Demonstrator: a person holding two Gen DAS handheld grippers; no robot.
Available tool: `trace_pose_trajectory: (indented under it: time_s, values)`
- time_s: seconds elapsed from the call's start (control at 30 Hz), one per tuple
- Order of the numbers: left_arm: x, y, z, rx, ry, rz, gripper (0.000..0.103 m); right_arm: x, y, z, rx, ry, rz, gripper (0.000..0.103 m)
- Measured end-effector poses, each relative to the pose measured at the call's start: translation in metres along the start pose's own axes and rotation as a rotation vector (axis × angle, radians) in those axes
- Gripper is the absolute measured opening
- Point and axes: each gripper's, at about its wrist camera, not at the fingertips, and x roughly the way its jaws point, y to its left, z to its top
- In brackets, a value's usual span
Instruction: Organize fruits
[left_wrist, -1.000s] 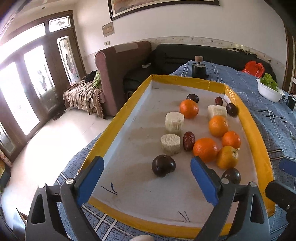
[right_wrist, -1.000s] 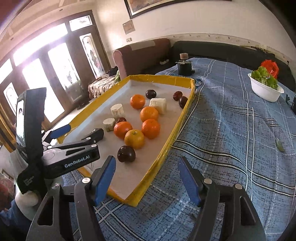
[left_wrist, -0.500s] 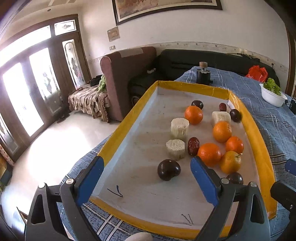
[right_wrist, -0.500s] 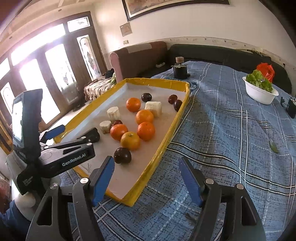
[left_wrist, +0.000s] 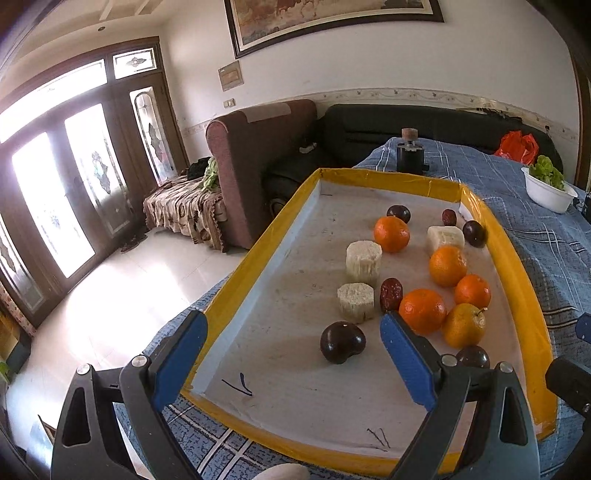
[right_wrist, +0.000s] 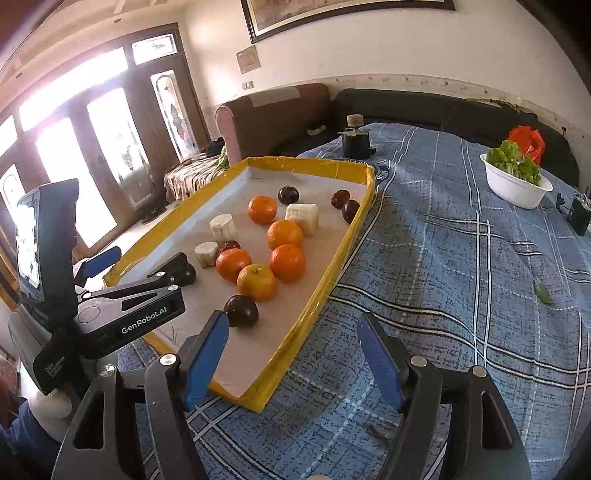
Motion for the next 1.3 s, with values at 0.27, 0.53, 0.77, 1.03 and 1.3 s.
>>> trace_pose_trajectory:
  time_s: [0.27, 0.53, 0.77, 1.03, 1.3]
  values:
    - [0.0, 0.0002, -0.0002, 0.005, -0.003, 0.01, 0.095, 0.001, -0.0003, 0.001, 0.001, 0.004, -0.005, 0.078]
    - [-0.0001, 0.0021, -0.001, 0.0, 0.003, 0.029, 0.095, 0.0014, 0.0016, -0.0002, -0.012, 0.0, -0.013, 0.078]
    - [0.0008, 0.004, -0.0005, -0.005, 0.001, 0.036, 0.095, -0.0002, 0.0034, -0.0008, -0.021, -0.009, -0.028, 0.078]
    - [-0.0001, 0.0065, -0.0003, -0.013, 0.002, 0.033, 0.095, -0.0002, 0.0038, -0.001, -0.025, -0.01, -0.031, 0.078]
    - [0.0, 0.0067, 0.0003, -0.013, 0.002, 0.034, 0.095, -0.0011, 0.0037, -0.0011, -0.028, -0.015, -0.032, 0.078]
